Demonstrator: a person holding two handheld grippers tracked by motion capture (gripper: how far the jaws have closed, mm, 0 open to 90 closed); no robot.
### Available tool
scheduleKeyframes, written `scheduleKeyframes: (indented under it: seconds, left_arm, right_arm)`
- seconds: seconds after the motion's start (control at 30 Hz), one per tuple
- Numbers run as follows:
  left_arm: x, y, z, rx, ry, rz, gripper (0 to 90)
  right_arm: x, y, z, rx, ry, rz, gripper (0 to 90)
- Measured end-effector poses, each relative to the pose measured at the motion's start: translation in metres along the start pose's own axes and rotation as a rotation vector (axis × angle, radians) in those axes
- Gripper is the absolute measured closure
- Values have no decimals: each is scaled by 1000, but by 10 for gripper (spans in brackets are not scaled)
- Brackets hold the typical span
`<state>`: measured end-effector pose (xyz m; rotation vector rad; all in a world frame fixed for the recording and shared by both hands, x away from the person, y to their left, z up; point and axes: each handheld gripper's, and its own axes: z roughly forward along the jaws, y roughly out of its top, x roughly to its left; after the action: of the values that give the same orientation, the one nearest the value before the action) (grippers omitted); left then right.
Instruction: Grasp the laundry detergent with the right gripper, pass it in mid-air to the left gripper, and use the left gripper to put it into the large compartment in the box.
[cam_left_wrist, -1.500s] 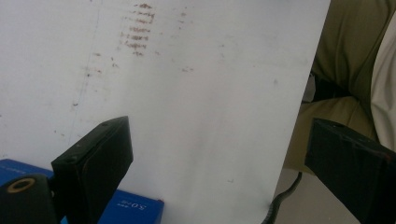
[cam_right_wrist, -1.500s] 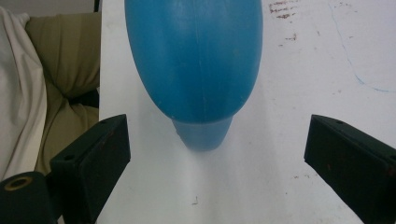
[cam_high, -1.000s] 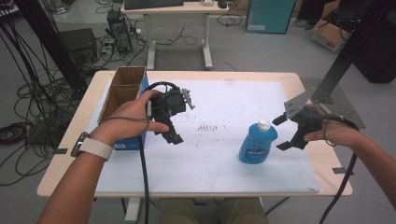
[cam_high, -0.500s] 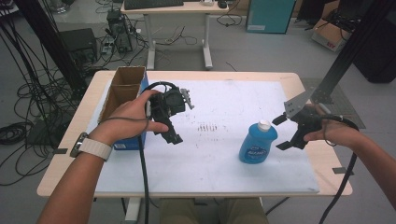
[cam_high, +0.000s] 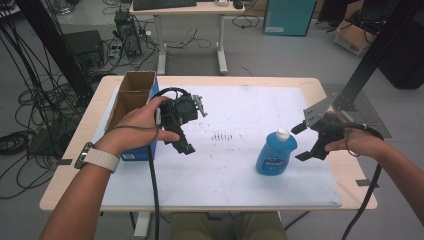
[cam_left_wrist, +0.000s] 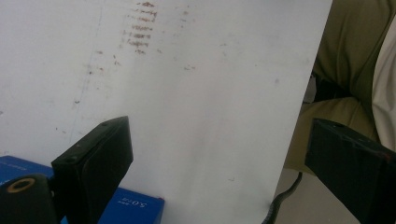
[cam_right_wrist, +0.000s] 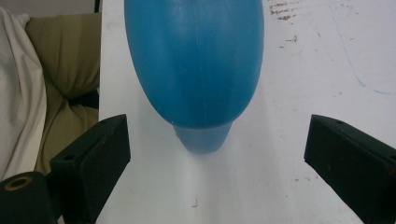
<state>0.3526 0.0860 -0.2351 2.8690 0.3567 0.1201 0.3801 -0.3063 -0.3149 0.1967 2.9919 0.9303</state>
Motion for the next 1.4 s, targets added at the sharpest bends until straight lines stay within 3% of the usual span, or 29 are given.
scheduleKeyframes:
  seconds: [1.4]
  left_arm:
    - [1,-1,0,3,2,-1,81]
  right_arm:
    - [0,0,1,2,-2,-2,68]
